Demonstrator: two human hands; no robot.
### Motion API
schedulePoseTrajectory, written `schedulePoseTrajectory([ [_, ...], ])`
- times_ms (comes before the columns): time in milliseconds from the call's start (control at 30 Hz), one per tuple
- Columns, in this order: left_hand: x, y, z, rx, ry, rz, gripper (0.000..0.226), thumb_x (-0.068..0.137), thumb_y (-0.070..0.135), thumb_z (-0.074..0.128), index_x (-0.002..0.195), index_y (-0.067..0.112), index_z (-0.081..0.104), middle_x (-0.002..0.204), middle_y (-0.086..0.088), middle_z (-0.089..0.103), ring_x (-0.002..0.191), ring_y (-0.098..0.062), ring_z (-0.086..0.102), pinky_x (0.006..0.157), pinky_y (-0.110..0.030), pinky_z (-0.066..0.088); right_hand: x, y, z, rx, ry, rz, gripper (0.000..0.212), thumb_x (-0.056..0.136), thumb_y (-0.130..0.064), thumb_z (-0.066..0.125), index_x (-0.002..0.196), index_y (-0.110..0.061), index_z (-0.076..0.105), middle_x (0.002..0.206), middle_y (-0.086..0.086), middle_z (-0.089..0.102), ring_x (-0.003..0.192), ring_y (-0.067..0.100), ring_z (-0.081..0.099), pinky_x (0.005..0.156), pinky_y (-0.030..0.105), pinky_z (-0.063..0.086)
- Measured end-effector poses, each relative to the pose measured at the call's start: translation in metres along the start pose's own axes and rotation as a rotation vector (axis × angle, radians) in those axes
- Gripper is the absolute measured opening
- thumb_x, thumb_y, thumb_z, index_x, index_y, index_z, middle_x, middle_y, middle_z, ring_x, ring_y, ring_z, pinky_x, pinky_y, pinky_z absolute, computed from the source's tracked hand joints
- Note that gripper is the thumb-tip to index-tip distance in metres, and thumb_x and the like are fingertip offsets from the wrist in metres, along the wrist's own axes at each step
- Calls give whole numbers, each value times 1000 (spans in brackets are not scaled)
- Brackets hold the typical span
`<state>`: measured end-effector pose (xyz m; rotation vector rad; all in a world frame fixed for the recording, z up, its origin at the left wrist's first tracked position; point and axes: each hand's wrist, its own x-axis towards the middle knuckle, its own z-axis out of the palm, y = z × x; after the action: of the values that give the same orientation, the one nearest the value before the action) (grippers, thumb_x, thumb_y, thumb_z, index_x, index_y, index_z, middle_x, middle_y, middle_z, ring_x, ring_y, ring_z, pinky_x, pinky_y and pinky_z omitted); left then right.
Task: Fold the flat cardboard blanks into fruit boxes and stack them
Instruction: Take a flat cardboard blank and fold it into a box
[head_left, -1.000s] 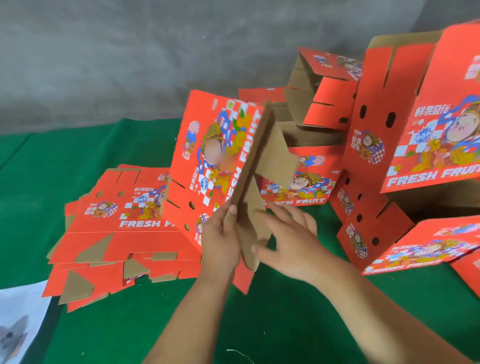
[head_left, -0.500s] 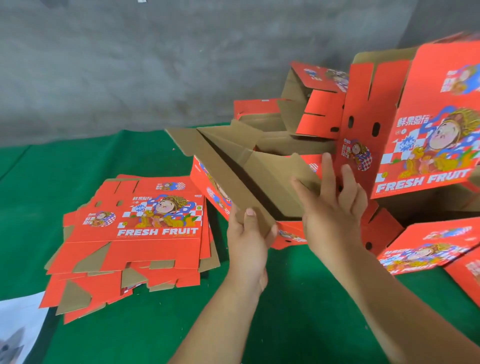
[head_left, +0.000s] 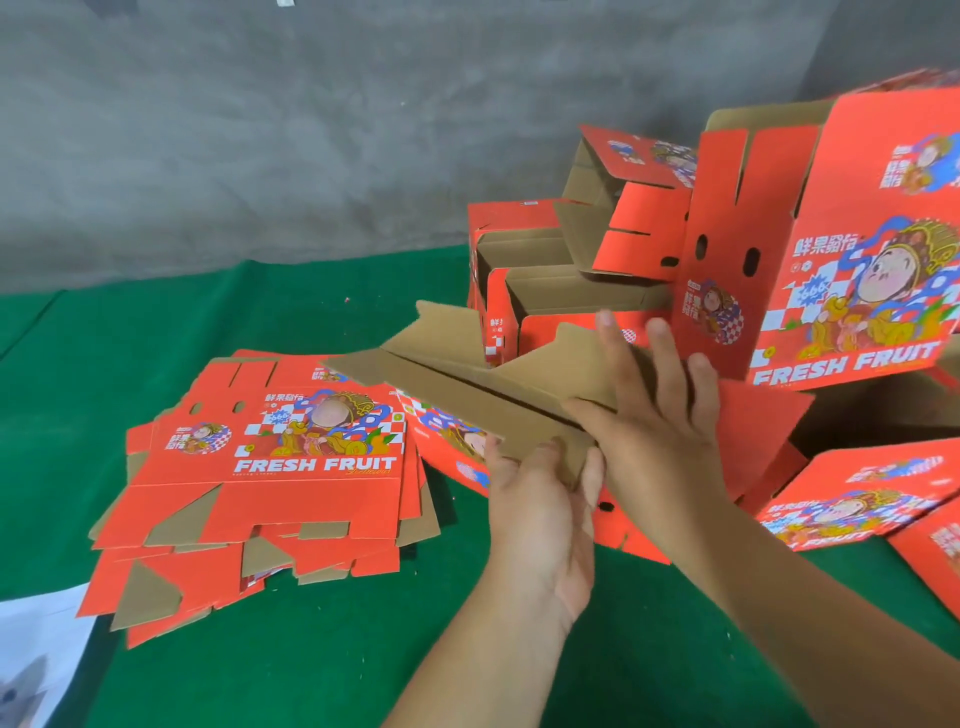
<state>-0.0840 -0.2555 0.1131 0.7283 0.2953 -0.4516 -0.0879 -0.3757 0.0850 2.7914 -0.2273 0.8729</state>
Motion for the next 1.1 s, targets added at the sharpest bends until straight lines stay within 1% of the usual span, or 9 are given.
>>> schedulePoseTrajectory([
  [133,-18,-17,5,162,-38,-60,51,101,6,46,130,46,37,82,5,70,94,-17,68,103,-33,48,2,14,4,101,41,53,20,80,-37,55,86,-38,74,172,-2,16,156,42,5,124,57,5],
  [267,-14,-19,-9,326,62,28,49,91,30,67,123,59,43,117,23,65,113,1,58,101,-32,32,3,29,9,233,74,-27,12,84,-30,64,84,-33,75,171,3,19,155,46,7,122,59,6],
  [433,32,38,-59,537,582,411,82,81,39,76,153,35,36,154,-7,35,140,-29,38,115,-42,34,-13,40,17,421,-48,25,49,70,17,76,97,-23,83,161,10,37,150,53,20,112,75,21],
  [533,47,58,-79,748,311,463,87,78,57,64,157,43,29,164,9,32,151,-9,26,123,-41,23,-22,38,20,418,-97,-2,60,60,28,74,98,-17,83,149,13,54,141,57,36,108,78,23],
  [667,48,56,-102,812,-20,385,27,87,71,55,105,85,41,114,58,50,116,32,40,102,-24,31,-28,45,24,464,-183,-81,60,69,25,63,108,-16,81,150,10,53,149,45,22,118,66,8],
  [767,48,59,-118,906,-56,463,64,74,93,47,132,67,38,138,47,39,141,16,23,119,-38,22,-37,56,26,579,-116,-105,41,97,2,51,118,-22,77,161,5,41,158,37,7,126,48,-8],
  [900,49,66,-122,902,-203,447,78,75,79,62,143,66,26,150,28,46,140,10,38,109,-17,32,-38,52,29,560,77,118,31,107,-49,40,128,-60,60,171,-10,17,153,38,18,120,60,12],
  [1000,56,70,-122,984,-219,530,84,73,60,67,146,33,35,150,9,44,137,-7,47,115,-29,38,-42,57,35,793,-184,272,69,95,-53,61,150,-67,22,172,-12,4,159,25,7,125,59,16],
  [1100,62,74,-125,1036,-257,544,92,74,57,70,151,21,34,152,23,32,139,-3,44,117,-23,34,-44,59,41,665,-110,272,59,94,-26,56,141,-60,49,173,2,7,157,40,4,122,64,18],
])
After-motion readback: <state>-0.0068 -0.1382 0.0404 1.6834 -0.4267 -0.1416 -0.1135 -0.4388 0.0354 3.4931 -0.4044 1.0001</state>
